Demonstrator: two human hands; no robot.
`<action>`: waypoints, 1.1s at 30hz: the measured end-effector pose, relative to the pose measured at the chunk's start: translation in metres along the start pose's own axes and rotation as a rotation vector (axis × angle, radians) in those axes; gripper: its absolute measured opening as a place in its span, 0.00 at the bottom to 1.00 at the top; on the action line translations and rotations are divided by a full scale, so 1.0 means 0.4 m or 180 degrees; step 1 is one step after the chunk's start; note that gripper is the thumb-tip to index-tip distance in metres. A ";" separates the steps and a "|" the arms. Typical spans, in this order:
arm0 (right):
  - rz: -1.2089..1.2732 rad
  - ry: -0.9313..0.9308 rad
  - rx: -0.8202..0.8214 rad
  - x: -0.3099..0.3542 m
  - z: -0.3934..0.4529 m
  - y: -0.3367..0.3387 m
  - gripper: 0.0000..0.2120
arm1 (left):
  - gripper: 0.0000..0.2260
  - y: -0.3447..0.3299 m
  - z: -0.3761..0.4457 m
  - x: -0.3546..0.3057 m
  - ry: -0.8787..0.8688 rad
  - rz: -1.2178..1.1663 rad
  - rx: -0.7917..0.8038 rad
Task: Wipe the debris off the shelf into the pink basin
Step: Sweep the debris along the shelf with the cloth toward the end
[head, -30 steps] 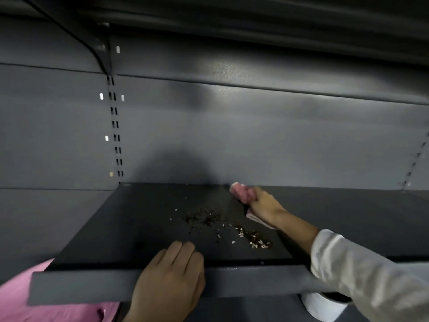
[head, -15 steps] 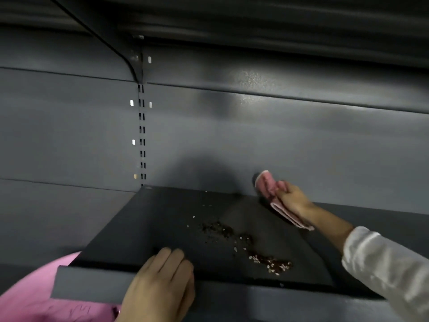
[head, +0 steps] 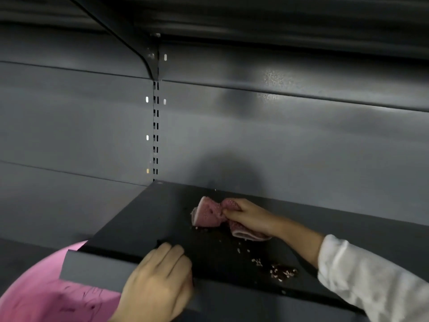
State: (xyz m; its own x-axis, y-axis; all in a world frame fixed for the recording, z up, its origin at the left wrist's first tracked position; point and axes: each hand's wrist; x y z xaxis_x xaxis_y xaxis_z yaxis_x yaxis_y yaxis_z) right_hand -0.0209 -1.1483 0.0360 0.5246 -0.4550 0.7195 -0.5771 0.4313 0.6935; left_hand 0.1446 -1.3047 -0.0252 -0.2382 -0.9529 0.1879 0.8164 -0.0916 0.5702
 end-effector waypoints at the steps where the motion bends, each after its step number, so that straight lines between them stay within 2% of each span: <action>1: 0.0060 0.0072 -0.0062 0.003 -0.018 0.005 0.09 | 0.16 0.001 -0.001 0.000 -0.0025 -0.0015 -0.0002; 4: 0.0458 0.0217 -0.0622 -0.006 -0.077 0.048 0.10 | 0.21 0.004 0.001 -0.004 0.0013 -0.0098 -0.0014; 7: 0.0520 0.0129 -0.1166 -0.035 -0.179 0.103 0.11 | 0.16 0.014 0.003 -0.007 0.0043 -0.0125 0.0075; 10: 0.0391 -0.0349 -0.1731 -0.084 -0.294 0.112 0.10 | 0.12 0.023 0.004 -0.002 0.0012 -0.0190 0.0233; 13: 0.0033 -0.1105 -0.2025 -0.119 -0.356 0.077 0.14 | 0.15 0.025 0.002 0.013 -0.0255 -0.0378 0.0234; 16: -0.0416 -0.1330 -0.1993 -0.092 -0.331 0.023 0.15 | 0.21 0.028 0.007 0.039 -0.0556 -0.0494 0.0197; 18: -0.0424 -0.1351 -0.2021 -0.058 -0.290 -0.022 0.15 | 0.21 0.031 0.009 0.065 -0.0640 -0.0520 0.0183; 21: -0.0418 -0.1384 -0.1970 -0.017 -0.223 -0.082 0.15 | 0.15 0.036 0.000 0.115 -0.0736 -0.0515 0.0174; 25: -0.0309 -0.1300 -0.1871 0.058 -0.127 -0.155 0.11 | 0.21 0.044 -0.020 0.172 -0.0846 -0.0496 0.0091; 29: -0.0354 -0.1167 -0.1880 0.133 -0.022 -0.227 0.11 | 0.13 0.058 -0.030 0.210 -0.0885 -0.0549 0.0103; 33: -0.0293 -0.0993 -0.1666 0.182 0.013 -0.241 0.10 | 0.13 0.059 -0.040 0.223 -0.0950 -0.0490 0.0202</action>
State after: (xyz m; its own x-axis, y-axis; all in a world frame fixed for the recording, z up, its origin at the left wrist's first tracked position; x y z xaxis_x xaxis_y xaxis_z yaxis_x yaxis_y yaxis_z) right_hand 0.0697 -1.2268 0.0215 0.3041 -0.6811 0.6661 -0.1128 0.6686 0.7350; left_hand 0.1511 -1.3965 -0.0079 -0.5073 -0.8016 0.3162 0.7267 -0.2009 0.6569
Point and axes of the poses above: each hand's wrist, its own z-axis towards the middle knuckle, its own y-axis out of the back of the hand, x = y × z, and after that the axes turned 6 degrees about x, right-handed
